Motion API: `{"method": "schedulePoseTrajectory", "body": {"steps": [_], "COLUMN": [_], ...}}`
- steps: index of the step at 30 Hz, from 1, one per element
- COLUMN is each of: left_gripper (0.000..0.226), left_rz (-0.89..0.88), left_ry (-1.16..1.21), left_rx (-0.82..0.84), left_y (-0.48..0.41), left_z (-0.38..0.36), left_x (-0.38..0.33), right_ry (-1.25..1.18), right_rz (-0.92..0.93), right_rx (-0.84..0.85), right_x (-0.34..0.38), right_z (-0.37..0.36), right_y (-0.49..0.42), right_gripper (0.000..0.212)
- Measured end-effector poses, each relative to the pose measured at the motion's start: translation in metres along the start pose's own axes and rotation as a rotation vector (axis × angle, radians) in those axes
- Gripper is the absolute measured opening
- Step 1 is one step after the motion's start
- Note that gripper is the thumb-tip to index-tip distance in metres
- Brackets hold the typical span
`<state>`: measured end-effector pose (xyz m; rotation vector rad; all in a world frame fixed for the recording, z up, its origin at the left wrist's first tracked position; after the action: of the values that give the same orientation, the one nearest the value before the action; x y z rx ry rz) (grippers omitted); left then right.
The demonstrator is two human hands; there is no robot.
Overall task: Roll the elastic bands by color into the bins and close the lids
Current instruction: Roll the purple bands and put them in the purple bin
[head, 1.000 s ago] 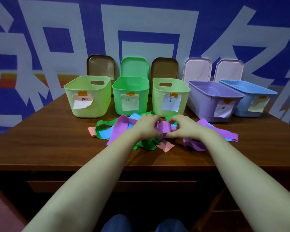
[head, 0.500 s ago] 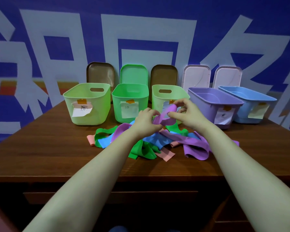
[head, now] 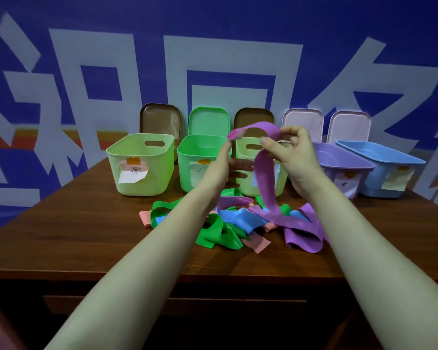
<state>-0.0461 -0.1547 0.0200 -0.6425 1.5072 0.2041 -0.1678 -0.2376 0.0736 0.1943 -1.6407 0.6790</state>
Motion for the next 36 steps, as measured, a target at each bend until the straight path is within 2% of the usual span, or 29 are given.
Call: {"method": "schedulePoseTrajectory", "body": {"steps": [2, 5, 8, 11, 14, 18, 21, 25, 27, 29, 33, 36], "left_gripper": [0.08, 0.079, 0.058, 0.029, 0.016, 0.026, 0.033, 0.038, 0.036, 0.028, 0.024, 0.022], "left_rz": [-0.025, -0.104, -0.144, -0.186, -0.238, -0.225, -0.16, -0.083, -0.059, -0.048, -0.007, -0.024], "left_ry": [0.179, 0.355, 0.338, 0.193, 0.257, 0.481, 0.526, 0.485, 0.46, 0.427, 0.408, 0.447], "left_rx": [0.019, 0.026, -0.075, -0.25, -0.26, -0.168, -0.129, -0.183, -0.204, -0.203, -0.178, -0.162], "left_y": [-0.001, 0.001, 0.007, 0.013, 0.014, 0.029, 0.043, 0.052, 0.054, 0.054, 0.048, 0.041], "left_z": [-0.004, -0.003, 0.006, 0.025, 0.04, 0.048, 0.05, 0.059, 0.063, 0.066, 0.069, 0.068], "left_x": [-0.011, -0.035, -0.052, -0.062, -0.069, -0.073, -0.068, -0.046, -0.034, -0.026, -0.018, -0.02], "right_ry": [0.105, 0.279, 0.362, 0.392, 0.413, 0.278, 0.204, 0.219, 0.3, 0.438, 0.645, 0.886], "right_rz": [0.046, 0.121, 0.162, 0.171, 0.182, 0.02, -0.089, -0.263, -0.328, -0.367, -0.505, -0.503], "right_rx": [-0.005, -0.016, 0.02, 0.089, 0.178, 0.392, 0.444, 0.355, 0.236, 0.121, 0.015, -0.012], "right_x": [0.009, 0.02, 0.026, 0.031, 0.039, 0.032, 0.015, -0.028, -0.057, -0.085, -0.131, -0.139], "right_z": [-0.006, -0.018, -0.031, -0.045, -0.058, -0.076, -0.082, -0.071, -0.056, -0.038, -0.011, -0.012], "right_y": [0.006, 0.018, 0.027, 0.036, 0.051, 0.065, 0.065, 0.05, 0.039, 0.027, 0.016, 0.011], "right_gripper": [0.042, 0.049, 0.05, 0.051, 0.05, 0.032, 0.016, 0.042, 0.034, 0.015, 0.038, 0.044]}}
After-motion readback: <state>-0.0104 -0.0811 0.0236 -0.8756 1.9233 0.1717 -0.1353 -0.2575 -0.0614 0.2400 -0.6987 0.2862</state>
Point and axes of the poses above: each hand's wrist, its own y-axis away from the middle knuckle, its own z-axis out of the back of the hand, x = y × z, the point moved 7 cm from there along -y, towards the middle knuckle, and after that the axes turned 11 degrees about -z, right-handed, at the moved point
